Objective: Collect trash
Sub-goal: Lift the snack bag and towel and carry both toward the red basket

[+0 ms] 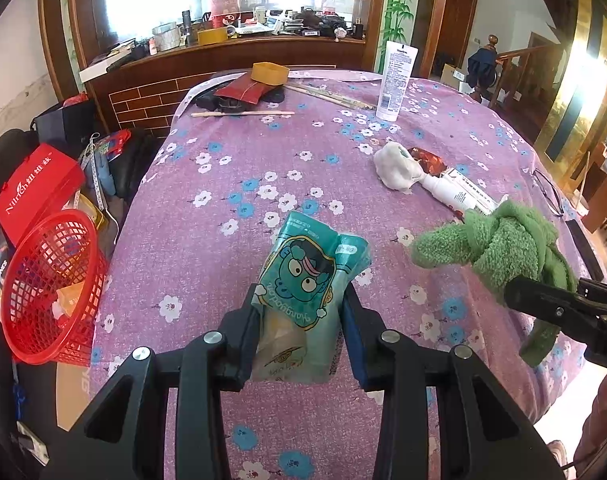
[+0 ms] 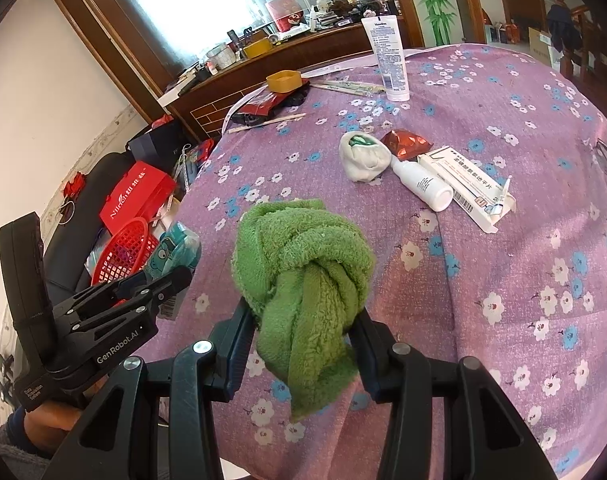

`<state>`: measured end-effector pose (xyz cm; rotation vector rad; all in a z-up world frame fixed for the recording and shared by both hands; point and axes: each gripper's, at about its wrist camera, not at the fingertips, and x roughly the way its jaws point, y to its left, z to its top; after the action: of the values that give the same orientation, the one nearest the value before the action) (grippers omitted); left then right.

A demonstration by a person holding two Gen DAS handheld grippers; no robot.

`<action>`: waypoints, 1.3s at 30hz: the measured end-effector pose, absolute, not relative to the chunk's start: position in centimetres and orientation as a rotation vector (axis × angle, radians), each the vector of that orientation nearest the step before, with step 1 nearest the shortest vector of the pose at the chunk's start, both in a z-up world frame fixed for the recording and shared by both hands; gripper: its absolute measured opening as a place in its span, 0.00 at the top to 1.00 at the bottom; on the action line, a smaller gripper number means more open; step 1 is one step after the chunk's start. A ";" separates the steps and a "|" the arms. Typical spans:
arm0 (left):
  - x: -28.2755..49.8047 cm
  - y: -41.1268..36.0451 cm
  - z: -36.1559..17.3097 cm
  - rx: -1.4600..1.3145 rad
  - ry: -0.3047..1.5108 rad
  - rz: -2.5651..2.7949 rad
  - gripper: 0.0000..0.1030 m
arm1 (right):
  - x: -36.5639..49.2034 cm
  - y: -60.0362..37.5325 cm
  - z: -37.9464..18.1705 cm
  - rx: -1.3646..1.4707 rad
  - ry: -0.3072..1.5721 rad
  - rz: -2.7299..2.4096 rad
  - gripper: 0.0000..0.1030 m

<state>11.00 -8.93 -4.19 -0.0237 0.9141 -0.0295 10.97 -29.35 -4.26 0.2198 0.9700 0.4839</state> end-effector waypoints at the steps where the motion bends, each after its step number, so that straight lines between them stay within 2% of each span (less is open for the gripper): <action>1: 11.0 -8.9 -4.2 -0.025 0.915 -0.028 0.65 | 11.0 -29.3 -4.3 0.219 0.971 0.486 0.52; 21: 10.0 -6.1 -3.9 -0.071 0.912 0.052 0.65 | 11.9 -26.1 -4.4 0.180 0.985 0.575 0.52; 39: 7.4 2.0 -1.8 -0.192 0.846 0.231 0.64 | 13.3 -19.2 -3.2 0.068 0.976 0.743 0.52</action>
<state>7.36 2.00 -1.81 -0.1923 0.8462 0.2315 13.25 -19.24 -3.20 0.0683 0.9756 0.7426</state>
